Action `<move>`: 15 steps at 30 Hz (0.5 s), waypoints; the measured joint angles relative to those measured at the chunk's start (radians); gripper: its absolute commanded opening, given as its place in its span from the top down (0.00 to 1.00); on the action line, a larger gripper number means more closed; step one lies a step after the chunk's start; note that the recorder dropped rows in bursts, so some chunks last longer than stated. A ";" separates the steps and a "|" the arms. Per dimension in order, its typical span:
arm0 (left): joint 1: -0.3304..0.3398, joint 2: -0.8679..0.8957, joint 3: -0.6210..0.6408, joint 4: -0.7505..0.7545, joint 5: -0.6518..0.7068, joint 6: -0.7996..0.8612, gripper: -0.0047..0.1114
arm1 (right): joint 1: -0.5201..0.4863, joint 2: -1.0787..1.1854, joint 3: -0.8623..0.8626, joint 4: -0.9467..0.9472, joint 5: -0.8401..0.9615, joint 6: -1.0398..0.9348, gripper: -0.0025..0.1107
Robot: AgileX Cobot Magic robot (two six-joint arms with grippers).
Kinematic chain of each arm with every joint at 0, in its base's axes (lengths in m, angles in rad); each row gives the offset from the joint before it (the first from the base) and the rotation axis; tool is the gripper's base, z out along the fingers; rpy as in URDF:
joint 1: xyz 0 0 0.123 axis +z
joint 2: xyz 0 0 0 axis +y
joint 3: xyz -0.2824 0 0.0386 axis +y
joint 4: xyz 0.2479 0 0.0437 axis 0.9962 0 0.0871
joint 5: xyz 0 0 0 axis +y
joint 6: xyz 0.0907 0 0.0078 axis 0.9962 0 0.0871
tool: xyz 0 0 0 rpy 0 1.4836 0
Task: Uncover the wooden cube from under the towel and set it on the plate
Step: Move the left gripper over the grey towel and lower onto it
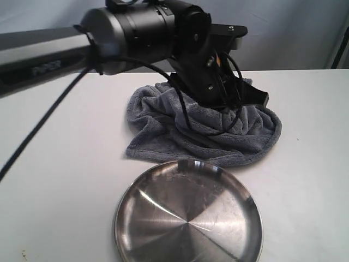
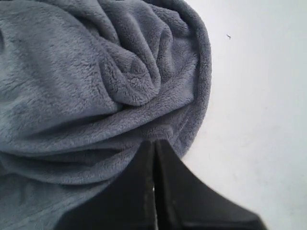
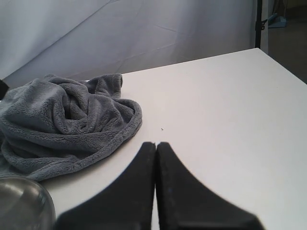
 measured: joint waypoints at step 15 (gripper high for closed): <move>0.200 0.126 -0.221 0.270 0.269 -0.077 0.96 | 0.000 0.000 0.000 0.000 0.000 0.000 0.95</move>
